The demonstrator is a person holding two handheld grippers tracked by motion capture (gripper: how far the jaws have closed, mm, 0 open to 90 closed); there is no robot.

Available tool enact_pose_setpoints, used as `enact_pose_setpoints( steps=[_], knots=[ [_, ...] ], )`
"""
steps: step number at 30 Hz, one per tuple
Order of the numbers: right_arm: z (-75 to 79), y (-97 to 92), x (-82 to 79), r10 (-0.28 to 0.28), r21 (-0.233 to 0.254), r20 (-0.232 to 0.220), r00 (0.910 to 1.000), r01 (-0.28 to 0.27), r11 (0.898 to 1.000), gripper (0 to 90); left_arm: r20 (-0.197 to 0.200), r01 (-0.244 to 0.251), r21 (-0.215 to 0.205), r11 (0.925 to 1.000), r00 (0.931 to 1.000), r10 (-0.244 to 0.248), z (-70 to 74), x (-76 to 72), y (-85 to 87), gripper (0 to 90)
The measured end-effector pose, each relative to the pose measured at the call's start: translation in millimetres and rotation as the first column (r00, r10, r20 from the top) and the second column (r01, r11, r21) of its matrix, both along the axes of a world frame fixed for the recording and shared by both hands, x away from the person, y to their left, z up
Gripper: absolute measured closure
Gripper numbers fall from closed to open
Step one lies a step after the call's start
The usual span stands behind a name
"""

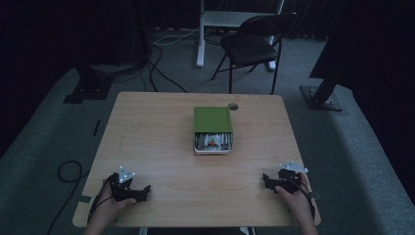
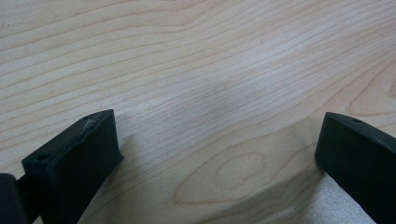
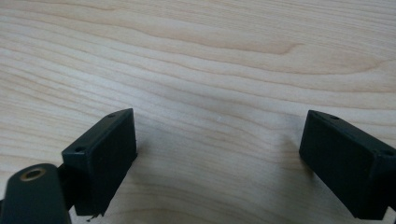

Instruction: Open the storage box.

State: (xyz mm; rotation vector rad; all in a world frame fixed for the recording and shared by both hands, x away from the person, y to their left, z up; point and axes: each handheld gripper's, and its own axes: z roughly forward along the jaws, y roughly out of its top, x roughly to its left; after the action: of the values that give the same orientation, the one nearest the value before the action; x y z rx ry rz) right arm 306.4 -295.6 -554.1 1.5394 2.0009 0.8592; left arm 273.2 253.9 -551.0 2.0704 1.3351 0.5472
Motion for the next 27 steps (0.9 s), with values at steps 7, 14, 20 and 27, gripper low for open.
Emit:
enact_pose_setpoints(
  steps=[7,14,20,27],
  knots=[
    [0.1,-0.6,1.0,0.006,0.0,-0.001,1.0,-0.006,1.0,10.6,0.0,0.017,0.0,0.9999,0.9999,-0.017,0.1,0.8,0.5,0.4],
    [0.0,-0.6,1.1,0.007,0.001,0.0,1.0,-0.007,1.0,10.6,-0.001,0.03,0.003,0.9996,0.9996,-0.03,0.3,0.9,-1.4,0.4],
    [0.0,-0.6,1.1,0.006,0.001,-0.001,1.0,-0.006,1.0,10.6,0.015,0.08,0.014,0.9967,0.9967,-0.08,0.3,1.0,-8.5,0.4],
    [0.0,-0.8,1.3,-0.003,0.002,0.0,1.0,0.003,1.0,10.7,0.017,0.092,0.014,0.9956,0.9956,-0.093,3.8,6.0,-19.9,0.5]
  ],
)
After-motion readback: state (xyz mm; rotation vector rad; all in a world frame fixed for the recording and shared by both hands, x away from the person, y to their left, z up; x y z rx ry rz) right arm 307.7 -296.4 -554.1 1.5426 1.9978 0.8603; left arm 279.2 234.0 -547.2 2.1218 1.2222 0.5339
